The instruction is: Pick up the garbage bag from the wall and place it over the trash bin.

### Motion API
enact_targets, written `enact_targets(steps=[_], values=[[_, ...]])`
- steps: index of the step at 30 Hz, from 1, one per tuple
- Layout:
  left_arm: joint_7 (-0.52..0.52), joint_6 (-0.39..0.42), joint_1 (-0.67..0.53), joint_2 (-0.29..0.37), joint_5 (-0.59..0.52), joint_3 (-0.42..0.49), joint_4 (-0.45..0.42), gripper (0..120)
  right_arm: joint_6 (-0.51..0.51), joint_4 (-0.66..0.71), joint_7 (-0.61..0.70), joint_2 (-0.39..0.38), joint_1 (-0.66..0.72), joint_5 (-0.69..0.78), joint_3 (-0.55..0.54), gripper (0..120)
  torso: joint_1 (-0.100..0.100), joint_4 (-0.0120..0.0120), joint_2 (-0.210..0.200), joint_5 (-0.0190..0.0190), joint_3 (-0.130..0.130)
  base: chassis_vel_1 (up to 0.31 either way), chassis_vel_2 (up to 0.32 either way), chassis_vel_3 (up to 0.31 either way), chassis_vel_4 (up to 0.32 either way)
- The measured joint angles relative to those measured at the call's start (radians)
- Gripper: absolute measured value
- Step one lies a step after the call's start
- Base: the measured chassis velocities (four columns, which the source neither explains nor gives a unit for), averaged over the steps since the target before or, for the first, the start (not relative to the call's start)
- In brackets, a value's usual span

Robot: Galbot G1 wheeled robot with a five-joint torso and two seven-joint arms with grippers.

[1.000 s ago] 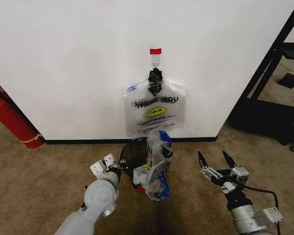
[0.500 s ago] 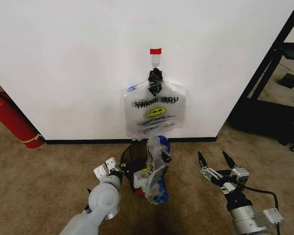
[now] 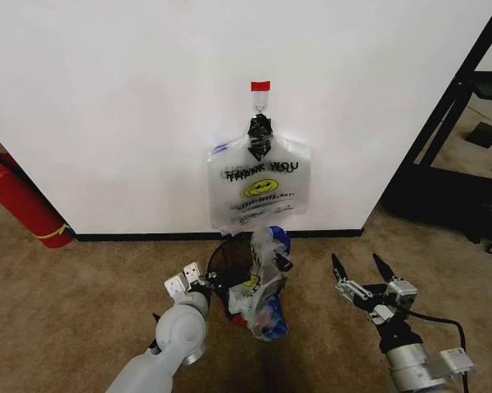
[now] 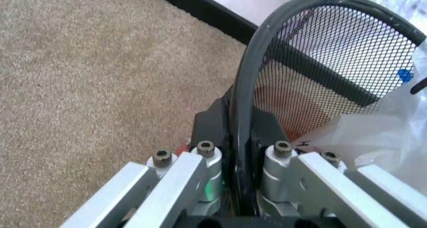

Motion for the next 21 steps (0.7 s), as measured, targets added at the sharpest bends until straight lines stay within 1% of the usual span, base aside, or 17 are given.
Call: enact_targets(steps=[2, 3, 5, 6, 7, 8, 10, 11, 12, 17, 18, 19, 21], values=[[0.010, 0.005, 0.010, 0.000, 0.008, -0.002, -0.005, 14, 0.000, 0.000, 0.000, 0.001, 0.000, 0.000, 0.000, 100, 0.000, -0.0002, 0.000, -0.0005, 0.000, 0.000, 0.000, 0.000, 0.000], [0.010, 0.005, 0.010, 0.000, 0.008, -0.002, -0.005, 14, 0.000, 0.000, 0.000, 0.001, 0.000, 0.000, 0.000, 100, 0.000, -0.0002, 0.000, -0.0005, 0.000, 0.000, 0.000, 0.000, 0.000], [0.021, 0.005, 0.014, 0.003, 0.025, -0.005, -0.019, 20, 0.000, -0.001, 0.000, 0.002, -0.001, 0.000, -0.001, 100, 0.000, -0.0003, 0.000, -0.0006, 0.000, 0.000, 0.000, 0.000, 0.000], [0.023, 0.005, 0.015, 0.008, 0.035, -0.006, -0.033, 27, 0.000, -0.002, 0.000, 0.002, -0.002, -0.001, -0.002, 100, 0.000, -0.0002, 0.000, 0.0000, 0.000, 0.000, 0.000, 0.000, 0.000], [0.024, 0.005, 0.015, 0.011, 0.038, -0.006, -0.043, 29, 0.000, -0.002, 0.000, 0.003, -0.002, -0.001, -0.003, 100, 0.000, -0.0002, 0.000, -0.0001, 0.000, 0.000, 0.000, 0.000, 0.000], [0.026, 0.004, 0.015, 0.016, 0.042, -0.006, -0.058, 35, 0.000, -0.002, 0.000, 0.004, -0.001, -0.001, -0.005, 100, 0.000, -0.0002, 0.000, -0.0004, 0.000, 0.000, 0.000, 0.000, 0.000], [0.027, 0.004, 0.014, 0.021, 0.049, -0.006, -0.073, 42, 0.000, -0.001, 0.000, 0.005, -0.001, -0.002, -0.006, 100, 0.000, -0.0002, 0.000, -0.0001, 0.000, 0.000, 0.000, 0.000, 0.000], [0.027, 0.004, 0.014, 0.021, 0.049, -0.006, -0.073, 42, 0.000, -0.001, 0.000, 0.005, -0.001, -0.002, -0.006, 100, 0.000, -0.0002, 0.000, -0.0001, 0.000, 0.000, 0.000, 0.000, 0.000], [0.028, 0.004, 0.013, 0.024, 0.055, -0.007, -0.080, 45, 0.000, -0.001, 0.000, 0.006, -0.001, -0.002, -0.006, 100, 0.000, -0.0002, 0.000, -0.0001, 0.000, 0.000, 0.000, 0.000, 0.000], [0.055, -0.006, 0.024, 0.073, 0.134, -0.023, -0.146, 68, 0.000, 0.002, 0.002, 0.006, 0.002, -0.003, -0.006, 100, 0.000, -0.0003, 0.000, -0.0002, 0.000, 0.000, 0.000, 0.000, 0.000], [0.063, -0.011, 0.028, 0.082, 0.150, -0.026, -0.157, 72, 0.000, 0.002, 0.007, 0.005, 0.005, -0.003, -0.003, 100, 0.000, -0.0002, 0.000, -0.0003, 0.000, 0.000, 0.000, 0.000, 0.000], [0.063, -0.011, 0.028, 0.082, 0.150, -0.026, -0.157, 72, 0.000, 0.002, 0.007, 0.005, 0.005, -0.003, -0.003, 100, 0.000, -0.0002, 0.000, -0.0003, 0.000, 0.000, 0.000, 0.000, 0.000], [0.091, -0.027, 0.041, 0.109, 0.212, -0.030, -0.191, 81, -0.003, -0.001, 0.035, 0.005, 0.020, -0.003, 0.005, 100, 0.000, -0.0002, 0.000, -0.0002, 0.000, 0.000, 0.000, 0.000, 0.000]])
